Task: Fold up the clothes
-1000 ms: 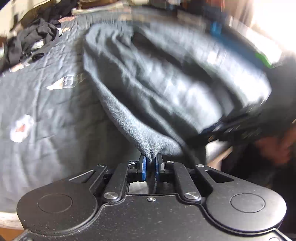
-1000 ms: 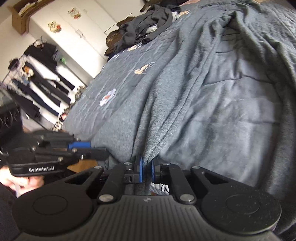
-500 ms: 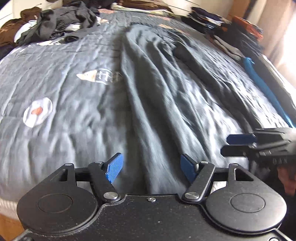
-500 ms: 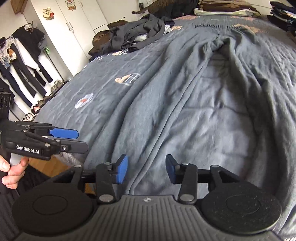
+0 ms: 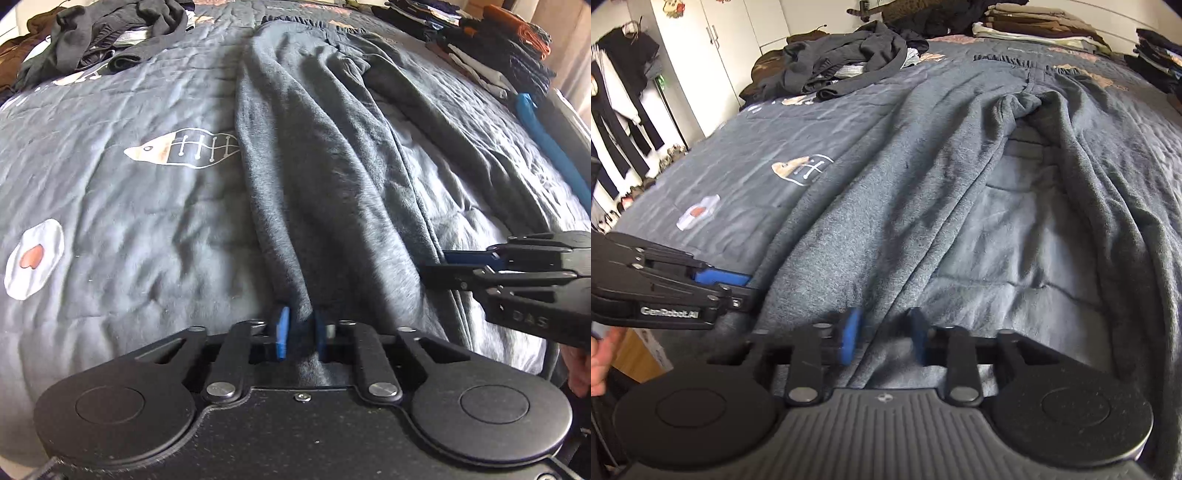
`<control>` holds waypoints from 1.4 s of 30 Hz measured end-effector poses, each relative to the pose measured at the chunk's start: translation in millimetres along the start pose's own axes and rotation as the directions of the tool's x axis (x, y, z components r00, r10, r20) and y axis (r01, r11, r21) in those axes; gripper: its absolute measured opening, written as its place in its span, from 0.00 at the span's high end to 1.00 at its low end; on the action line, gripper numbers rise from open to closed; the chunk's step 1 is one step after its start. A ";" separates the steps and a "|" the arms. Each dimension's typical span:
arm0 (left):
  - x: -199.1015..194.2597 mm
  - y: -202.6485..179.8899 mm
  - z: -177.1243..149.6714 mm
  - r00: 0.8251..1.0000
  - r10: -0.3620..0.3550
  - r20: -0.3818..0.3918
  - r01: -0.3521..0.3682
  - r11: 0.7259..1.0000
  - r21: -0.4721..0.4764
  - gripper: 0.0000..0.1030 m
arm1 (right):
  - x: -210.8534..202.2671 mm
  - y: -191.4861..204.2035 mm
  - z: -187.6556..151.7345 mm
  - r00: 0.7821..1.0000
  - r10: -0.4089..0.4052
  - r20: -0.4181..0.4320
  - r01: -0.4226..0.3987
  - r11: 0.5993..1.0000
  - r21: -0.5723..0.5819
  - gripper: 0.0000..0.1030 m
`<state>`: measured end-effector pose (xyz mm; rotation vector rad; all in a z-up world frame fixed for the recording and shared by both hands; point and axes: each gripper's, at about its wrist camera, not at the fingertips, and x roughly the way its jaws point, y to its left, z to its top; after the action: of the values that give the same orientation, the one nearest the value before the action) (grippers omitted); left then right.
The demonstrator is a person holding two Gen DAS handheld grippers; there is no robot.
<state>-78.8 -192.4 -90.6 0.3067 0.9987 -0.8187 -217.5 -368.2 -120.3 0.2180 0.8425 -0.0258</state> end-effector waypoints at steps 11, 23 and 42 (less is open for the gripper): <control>-11.1 1.2 3.9 0.993 0.098 -0.065 -0.089 0.987 0.135 0.82 | -11.9 3.4 1.3 1.000 0.022 0.012 -0.021 0.999 -0.036 0.90; 7.4 20.4 51.5 0.991 0.062 0.119 -0.058 0.998 -0.033 0.52 | -25.5 -17.2 38.3 0.993 -0.007 0.116 0.000 0.998 0.060 0.57; 36.1 32.7 52.2 0.998 0.066 0.020 -0.066 0.998 -0.021 0.92 | 43.6 -39.1 53.9 0.996 -0.086 0.034 0.085 0.996 0.032 0.83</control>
<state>-12.2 -217.3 -97.3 0.3116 0.9716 -0.7501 -153.0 -414.5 -125.0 0.2099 0.8161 -0.1222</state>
